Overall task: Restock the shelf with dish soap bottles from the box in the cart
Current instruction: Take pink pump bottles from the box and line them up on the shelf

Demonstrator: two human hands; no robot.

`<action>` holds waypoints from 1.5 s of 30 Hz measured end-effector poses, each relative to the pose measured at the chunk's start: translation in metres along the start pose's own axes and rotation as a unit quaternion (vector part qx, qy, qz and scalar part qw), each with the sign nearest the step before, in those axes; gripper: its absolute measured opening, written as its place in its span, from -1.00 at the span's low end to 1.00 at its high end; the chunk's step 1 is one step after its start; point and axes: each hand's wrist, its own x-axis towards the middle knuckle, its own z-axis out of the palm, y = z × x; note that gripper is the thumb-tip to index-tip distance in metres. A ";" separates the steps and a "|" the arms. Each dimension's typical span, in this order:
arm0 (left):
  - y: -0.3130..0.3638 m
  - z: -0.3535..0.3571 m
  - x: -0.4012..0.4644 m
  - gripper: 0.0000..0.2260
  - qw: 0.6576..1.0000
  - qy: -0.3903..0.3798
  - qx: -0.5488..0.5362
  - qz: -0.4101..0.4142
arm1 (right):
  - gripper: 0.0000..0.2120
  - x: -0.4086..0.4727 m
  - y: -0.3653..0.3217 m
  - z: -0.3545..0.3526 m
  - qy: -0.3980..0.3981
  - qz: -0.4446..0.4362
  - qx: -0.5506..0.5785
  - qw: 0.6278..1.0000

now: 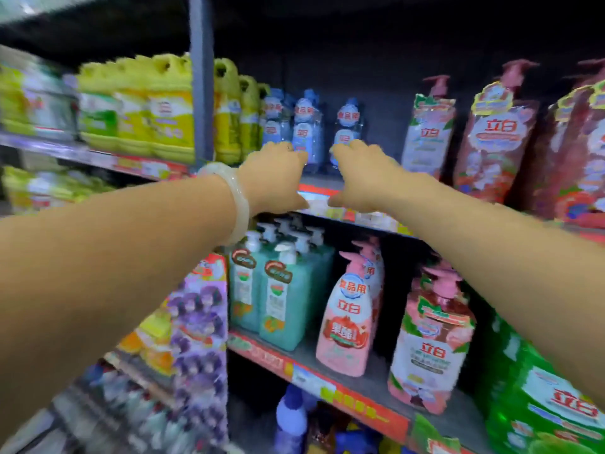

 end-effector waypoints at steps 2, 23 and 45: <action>-0.040 -0.003 -0.030 -0.37 0.999 -0.024 0.016 -0.036 | -0.38 0.008 -0.047 0.004 -0.014 -0.044 0.021 0.999; -0.450 -0.019 -0.367 -0.32 0.920 -0.199 0.101 -0.322 | -0.47 0.067 -0.579 0.070 -0.114 -0.313 0.163 0.929; -0.785 0.155 -0.401 -0.37 0.869 -0.289 0.041 -0.400 | -0.27 0.279 -0.860 0.255 -0.250 -0.325 0.197 0.890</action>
